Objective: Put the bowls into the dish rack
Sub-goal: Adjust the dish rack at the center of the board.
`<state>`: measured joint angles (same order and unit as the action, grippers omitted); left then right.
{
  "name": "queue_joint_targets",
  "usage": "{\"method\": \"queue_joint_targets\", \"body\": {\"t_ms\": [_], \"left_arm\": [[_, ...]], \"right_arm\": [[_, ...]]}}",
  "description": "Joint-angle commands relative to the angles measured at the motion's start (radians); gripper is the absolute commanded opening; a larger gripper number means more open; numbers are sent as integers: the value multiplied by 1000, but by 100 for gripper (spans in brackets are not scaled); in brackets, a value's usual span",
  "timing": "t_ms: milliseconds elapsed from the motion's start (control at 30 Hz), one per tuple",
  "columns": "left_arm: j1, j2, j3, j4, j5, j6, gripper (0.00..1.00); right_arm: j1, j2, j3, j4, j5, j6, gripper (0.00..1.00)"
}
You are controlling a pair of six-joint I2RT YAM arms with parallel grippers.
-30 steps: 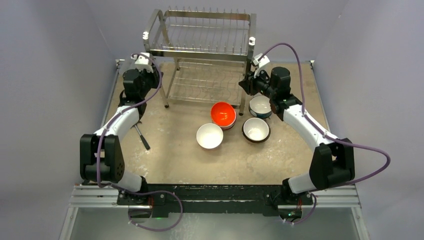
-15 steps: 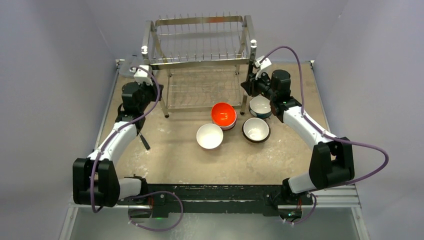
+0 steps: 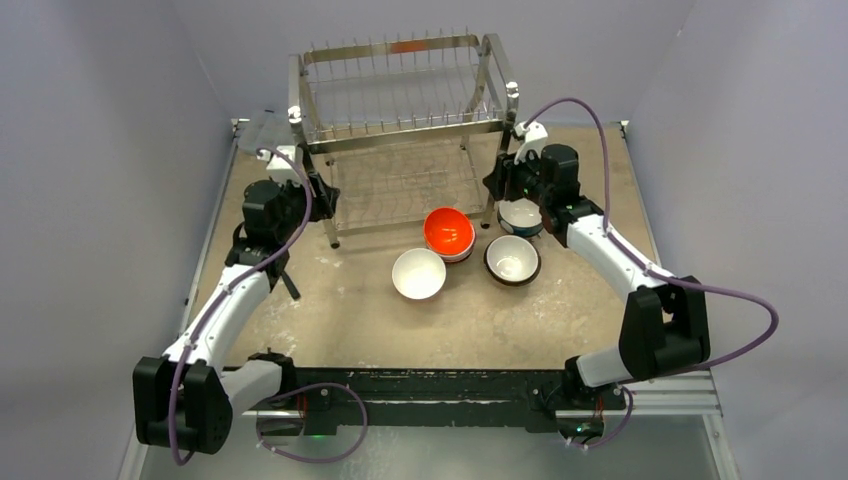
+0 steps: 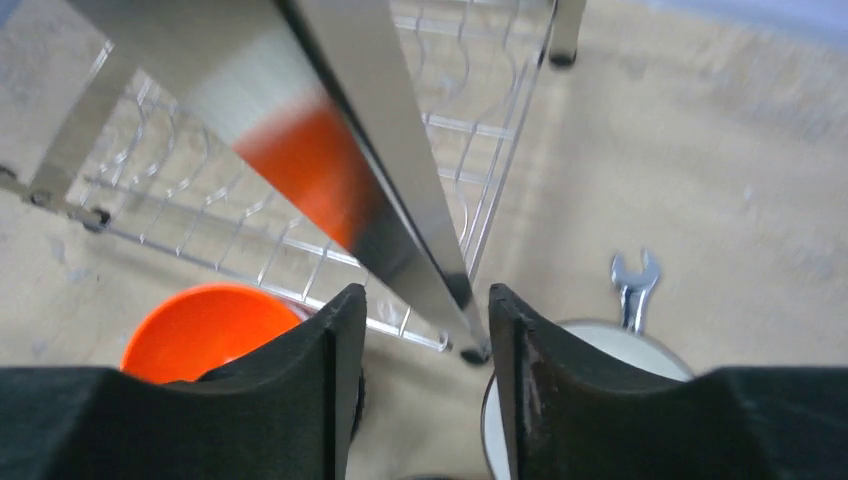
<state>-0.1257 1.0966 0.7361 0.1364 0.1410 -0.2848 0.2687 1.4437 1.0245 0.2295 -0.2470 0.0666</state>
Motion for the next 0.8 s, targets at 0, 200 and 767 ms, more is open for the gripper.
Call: {"method": "queue_joint_targets", "body": {"t_ms": [0, 200, 767], "left_arm": [[-9, -43, 37, -93, 8, -52, 58], [-10, -142, 56, -224, -57, -36, 71], [-10, -351, -3, -708, -15, -325, 98]], "right_arm": [[6, -38, -34, -182, 20, 132, 58], [6, -134, -109, -151, 21, 189, 79], [7, -316, -309, -95, -79, 282, 99]]}}
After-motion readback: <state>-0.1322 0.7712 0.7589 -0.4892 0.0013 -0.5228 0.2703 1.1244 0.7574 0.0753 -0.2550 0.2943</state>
